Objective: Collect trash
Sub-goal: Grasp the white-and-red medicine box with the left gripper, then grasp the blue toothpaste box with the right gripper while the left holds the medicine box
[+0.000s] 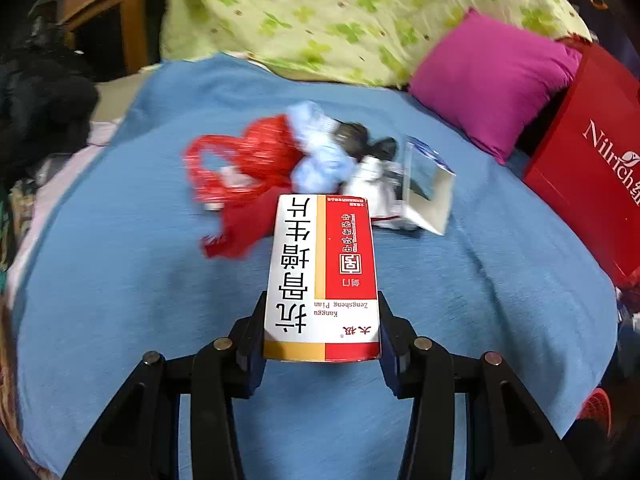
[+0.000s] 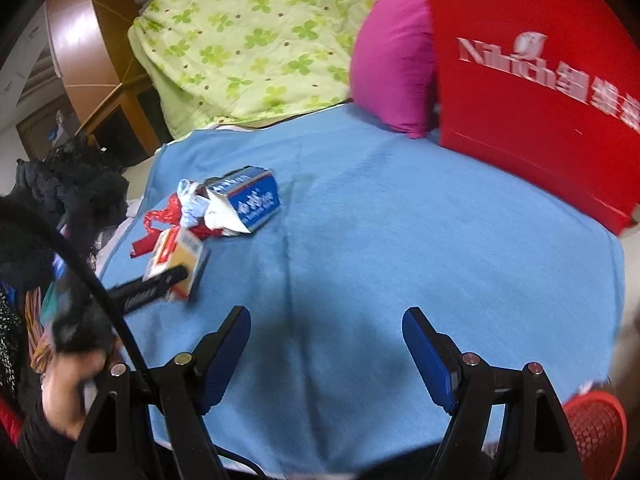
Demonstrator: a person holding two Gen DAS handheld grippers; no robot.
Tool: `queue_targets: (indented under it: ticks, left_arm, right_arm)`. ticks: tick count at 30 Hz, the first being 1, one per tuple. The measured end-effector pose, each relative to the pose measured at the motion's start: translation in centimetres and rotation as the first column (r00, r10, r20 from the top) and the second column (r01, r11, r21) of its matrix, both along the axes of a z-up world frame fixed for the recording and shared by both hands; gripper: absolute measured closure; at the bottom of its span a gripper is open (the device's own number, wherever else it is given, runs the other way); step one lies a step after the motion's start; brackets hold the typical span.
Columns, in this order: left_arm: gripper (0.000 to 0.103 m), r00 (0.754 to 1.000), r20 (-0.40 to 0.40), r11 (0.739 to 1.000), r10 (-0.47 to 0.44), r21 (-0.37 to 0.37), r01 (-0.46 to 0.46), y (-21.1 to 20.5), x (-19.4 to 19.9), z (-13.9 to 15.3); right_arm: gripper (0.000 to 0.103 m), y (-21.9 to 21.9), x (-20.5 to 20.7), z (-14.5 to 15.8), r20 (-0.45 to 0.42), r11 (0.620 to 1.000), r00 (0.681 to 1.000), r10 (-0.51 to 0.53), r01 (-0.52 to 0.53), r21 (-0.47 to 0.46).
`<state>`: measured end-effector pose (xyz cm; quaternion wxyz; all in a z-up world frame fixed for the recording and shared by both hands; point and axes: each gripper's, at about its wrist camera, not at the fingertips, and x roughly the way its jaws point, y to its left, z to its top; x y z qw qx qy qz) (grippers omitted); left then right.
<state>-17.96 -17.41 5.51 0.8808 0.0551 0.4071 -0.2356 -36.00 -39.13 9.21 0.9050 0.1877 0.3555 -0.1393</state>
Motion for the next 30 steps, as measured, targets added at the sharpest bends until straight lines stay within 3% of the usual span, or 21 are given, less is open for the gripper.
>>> queue_targets:
  ticks: [5, 10, 14, 17, 22, 24, 30]
  left_arm:
    - [0.055, 0.992, 0.083, 0.996, 0.092, -0.013, -0.092, 3.9, -0.7, -0.5]
    - [0.055, 0.985, 0.062, 0.986, 0.163, -0.054, -0.16, 5.7, 1.2, -1.3]
    - [0.055, 0.979, 0.063, 0.979, 0.192, -0.075, -0.187, 5.8, 2.0, -1.3]
    - [0.055, 0.975, 0.066, 0.975, 0.21, -0.082, -0.205, 6.1, 2.0, -1.1]
    - [0.055, 0.976, 0.036, 0.973, 0.214, -0.095, -0.21, 6.1, 2.7, -1.4]
    - [0.055, 0.975, 0.047, 0.973, 0.215, -0.099, -0.21, 6.2, 2.7, -1.2]
    - [0.055, 0.975, 0.057, 0.974, 0.215, -0.085, -0.209, 5.9, 2.3, -1.3]
  right_arm:
    - [0.022, 1.0, 6.1, 1.6, 0.044, 0.998, 0.998, 0.037, -0.039, 0.058]
    - [0.022, 2.1, 13.2, 3.3, 0.109, 0.995, 0.994, 0.03, -0.04, 0.091]
    - [0.022, 1.5, 19.4, 1.9, 0.046, 0.996, 0.999, 0.009, -0.013, 0.092]
    - [0.022, 0.7, 21.8, -0.1, -0.014, 0.994, 1.0, -0.003, 0.005, 0.11]
    - [0.022, -0.9, 22.2, -4.3, -0.082, 0.977, 0.997, -0.004, 0.021, 0.211]
    - [0.038, -1.4, 21.5, -5.0, -0.084, 0.972, 0.996, -0.005, 0.025, 0.232]
    - [0.05, -1.7, 19.8, -5.0, -0.077, 0.978, 0.997, 0.024, -0.008, 0.207]
